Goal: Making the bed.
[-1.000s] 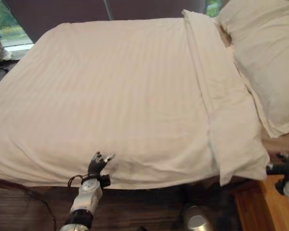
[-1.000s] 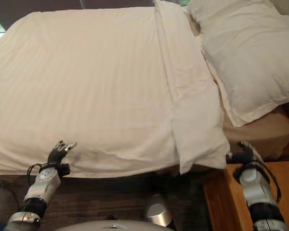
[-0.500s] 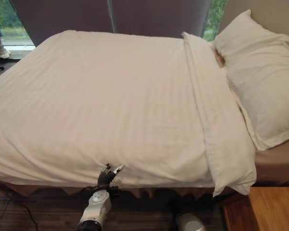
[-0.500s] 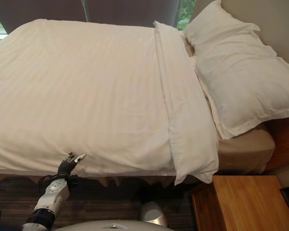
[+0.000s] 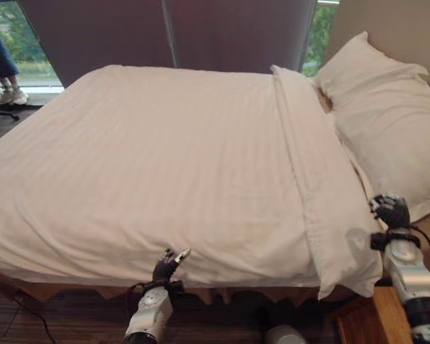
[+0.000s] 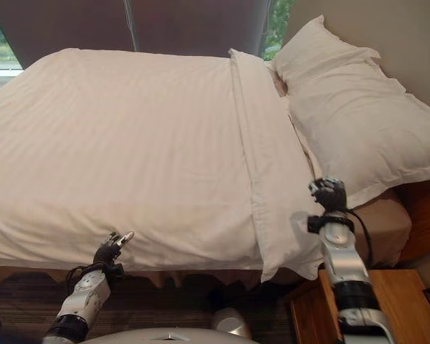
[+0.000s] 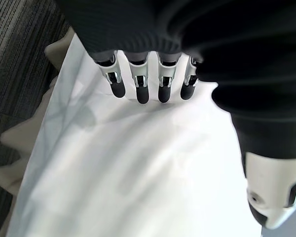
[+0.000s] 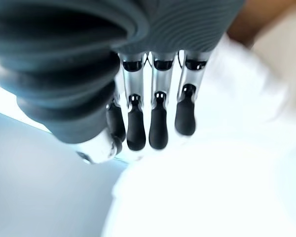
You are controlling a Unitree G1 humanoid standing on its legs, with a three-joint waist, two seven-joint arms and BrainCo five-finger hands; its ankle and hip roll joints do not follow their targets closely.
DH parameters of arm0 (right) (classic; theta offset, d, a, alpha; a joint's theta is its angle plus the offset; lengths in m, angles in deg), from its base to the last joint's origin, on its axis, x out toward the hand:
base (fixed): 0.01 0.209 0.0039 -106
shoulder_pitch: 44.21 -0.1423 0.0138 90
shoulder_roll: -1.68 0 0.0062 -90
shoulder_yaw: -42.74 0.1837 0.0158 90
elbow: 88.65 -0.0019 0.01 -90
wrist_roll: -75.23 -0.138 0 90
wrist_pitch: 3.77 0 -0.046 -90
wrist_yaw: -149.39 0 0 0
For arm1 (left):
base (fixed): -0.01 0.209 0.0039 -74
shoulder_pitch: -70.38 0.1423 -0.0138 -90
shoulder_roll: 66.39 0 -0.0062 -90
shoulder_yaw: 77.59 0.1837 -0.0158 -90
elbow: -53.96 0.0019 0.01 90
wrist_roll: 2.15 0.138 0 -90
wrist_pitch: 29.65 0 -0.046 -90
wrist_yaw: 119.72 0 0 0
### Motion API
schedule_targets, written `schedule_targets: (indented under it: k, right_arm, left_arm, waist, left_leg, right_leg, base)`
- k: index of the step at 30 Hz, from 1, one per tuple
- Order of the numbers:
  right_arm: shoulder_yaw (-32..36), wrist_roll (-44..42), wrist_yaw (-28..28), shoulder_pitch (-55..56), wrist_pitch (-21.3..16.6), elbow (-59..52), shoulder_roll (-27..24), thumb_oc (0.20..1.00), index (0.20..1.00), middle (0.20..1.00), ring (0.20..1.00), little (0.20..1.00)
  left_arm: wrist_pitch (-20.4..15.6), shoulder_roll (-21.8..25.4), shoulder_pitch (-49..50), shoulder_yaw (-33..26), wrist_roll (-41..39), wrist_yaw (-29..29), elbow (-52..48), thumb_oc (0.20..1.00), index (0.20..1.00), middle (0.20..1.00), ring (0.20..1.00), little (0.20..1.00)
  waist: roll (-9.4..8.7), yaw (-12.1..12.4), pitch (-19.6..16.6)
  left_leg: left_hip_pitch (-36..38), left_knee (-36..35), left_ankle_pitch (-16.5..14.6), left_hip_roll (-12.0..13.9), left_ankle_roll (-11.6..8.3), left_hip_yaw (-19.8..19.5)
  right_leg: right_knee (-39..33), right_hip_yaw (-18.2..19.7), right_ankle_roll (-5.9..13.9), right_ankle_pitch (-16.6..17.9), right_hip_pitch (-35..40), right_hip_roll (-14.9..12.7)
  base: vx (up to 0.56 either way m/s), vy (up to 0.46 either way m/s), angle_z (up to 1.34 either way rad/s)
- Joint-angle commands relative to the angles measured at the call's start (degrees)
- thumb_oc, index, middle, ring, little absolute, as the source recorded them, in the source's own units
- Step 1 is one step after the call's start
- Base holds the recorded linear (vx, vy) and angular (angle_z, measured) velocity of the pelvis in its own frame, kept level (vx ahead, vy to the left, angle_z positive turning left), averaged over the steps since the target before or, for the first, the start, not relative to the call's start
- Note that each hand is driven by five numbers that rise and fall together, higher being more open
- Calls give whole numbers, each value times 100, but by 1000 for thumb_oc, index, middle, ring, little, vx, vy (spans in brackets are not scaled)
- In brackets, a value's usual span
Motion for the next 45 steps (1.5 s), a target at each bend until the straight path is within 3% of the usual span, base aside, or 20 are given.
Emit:
schedule_targets:
  k: [1,2,3,7,11,12,16,20,21,22,25,26,27,31,38,45]
  right_arm:
    - [253,-1602,1,-774,-684,583,-125,200,200,200,200,200]
    - [157,-1964,66,-1030,-646,1238,-146,200,200,200,200,200]
    - [157,-1977,81,-1054,-655,1264,-159,200,200,200,200,200]
    - [116,-2215,285,-1193,-402,2756,-117,200,200,200,200,200]
    - [216,-2240,570,-795,-181,3846,110,200,200,200,200,200]
    - [541,-2470,635,-420,-224,4008,169,200,200,200,200,200]
    - [984,-2818,772,86,-226,4292,259,200,200,200,200,200]
    - [1182,-2541,764,703,-11,4827,298,200,200,200,200,200]
    - [1025,-2100,676,868,114,4752,231,922,922,922,922,922]
    - [1023,-2097,670,876,116,4742,238,1000,1000,1000,1000,1000]
    - [342,-942,763,1245,139,3718,86,1000,1000,1000,1000,1000]
    - [341,-935,754,1260,148,3700,92,1000,1000,1000,1000,1000]
    - [-19,56,614,1443,86,2559,-204,1000,1000,1000,1000,1000]
    - [-352,1258,547,1634,-16,1012,-555,1000,1000,1000,1000,1000]
    - [-973,2083,741,1593,-120,-181,-544,1000,1000,1000,1000,1000]
    - [-1460,1574,1049,1573,-361,-308,-129,1000,1000,1000,1000,1000]
  left_arm:
    - [-388,408,-941,106,-252,-107,-1,1000,1000,1000,1000,1000]
    - [-421,411,-1339,254,-378,-111,341,1000,1000,1000,1000,1000]
    - [-430,408,-1361,253,-381,-115,358,1000,1000,1000,1000,1000]
    - [-527,219,-1625,368,-700,-212,797,1000,1000,1000,1000,1000]
    - [-634,108,-1493,339,-704,-319,993,1000,1000,1000,1000,1000]
    - [-654,83,-1394,263,-717,-305,1015,1000,1000,1000,1000,1000]
    - [-682,19,-1242,127,-897,-264,1027,1000,1000,1000,1000,1000]
    - [-671,-10,-1188,24,-1097,-221,976,1000,1000,1000,1000,1000]
    - [-657,56,-1198,-16,-1141,-117,786,1000,1000,1000,1000,1000]
    - [-653,59,-1191,-15,-1141,-114,780,1000,1000,1000,1000,1000]
    - [-580,56,-1150,79,-893,-93,475,1000,1000,1000,1000,1000]
    - [-576,56,-1140,79,-891,-91,467,1000,1000,1000,1000,1000]
    - [-557,0,-983,198,-763,-157,-65,1000,1000,1000,1000,1000]
    - [-575,20,-704,351,-348,-181,-696,1000,1000,1000,1000,1000]
    - [-560,152,50,407,7,-433,-1649,1000,1000,1000,1000,1000]
    - [-734,391,451,389,426,-569,-2354,1000,1000,1000,1000,1000]
  waist:
    - [130,97,584]
    - [254,35,633]
    - [258,34,649]
    - [553,-111,808]
    - [777,-224,868]
    - [835,-345,898]
    - [845,-463,900]
    - [696,-524,850]
    - [545,-527,813]
    - [539,-528,811]
    - [258,-528,772]
    - [256,-531,767]
    - [54,-480,724]
    - [-173,-401,579]
    - [-397,-157,378]
    - [-492,54,306]
  left_leg:
    - [569,85,-604,-148,-132,-58]
    - [603,85,-614,-179,-137,-61]
    - [607,85,-615,-178,-137,-63]
    - [679,85,-647,-308,-96,-25]
    - [690,85,-677,-378,-79,25]
    - [694,85,-700,-407,-75,51]
    - [673,85,-712,-419,-69,49]
    - [663,85,-729,-415,-33,-14]
    - [658,85,-739,-404,-19,-46]
    - [660,85,-739,-406,-18,-47]
    - [673,85,-694,-351,-40,-24]
    - [675,85,-694,-351,-40,-27]
    - [673,85,-663,-287,-53,-64]
    - [711,85,-651,-237,-29,-170]
    - [823,85,-679,-172,6,-284]
    - [863,85,-687,-150,20,-362]
  right_leg:
    - [122,-49,325,256,-555,-281]
    - [136,-21,309,213,-532,-312]
    - [136,-24,310,212,-526,-312]
    - [138,103,287,183,-530,-357]
    - [130,198,284,182,-573,-363]
    - [134,234,302,189,-606,-380]
    - [129,241,324,200,-633,-402]
    - [139,231,349,221,-618,-385]
    - [161,224,364,257,-616,-361]
    - [160,225,365,257,-615,-363]
    - [181,215,354,313,-603,-321]
    - [180,212,355,312,-600,-322]
    - [174,181,356,354,-558,-319]
    - [192,100,397,465,-425,-333]
    - [224,-8,431,438,-185,-299]
    - [254,-84,455,415,-53,-316]
  base:
    - [10,-11,21]
    - [5,-9,24]
    - [11,5,23]
    - [-4,39,5]
    - [26,36,-7]
    - [20,28,-16]
    - [1,27,-9]
    - [-13,-2,-1]
    - [-35,-26,-2]
    - [-60,-21,-2]
    - [-56,-26,0]
    - [-98,-13,2]
    - [-75,-27,7]
    - [-67,12,20]
    - [-25,53,9]
    - [-5,59,2]
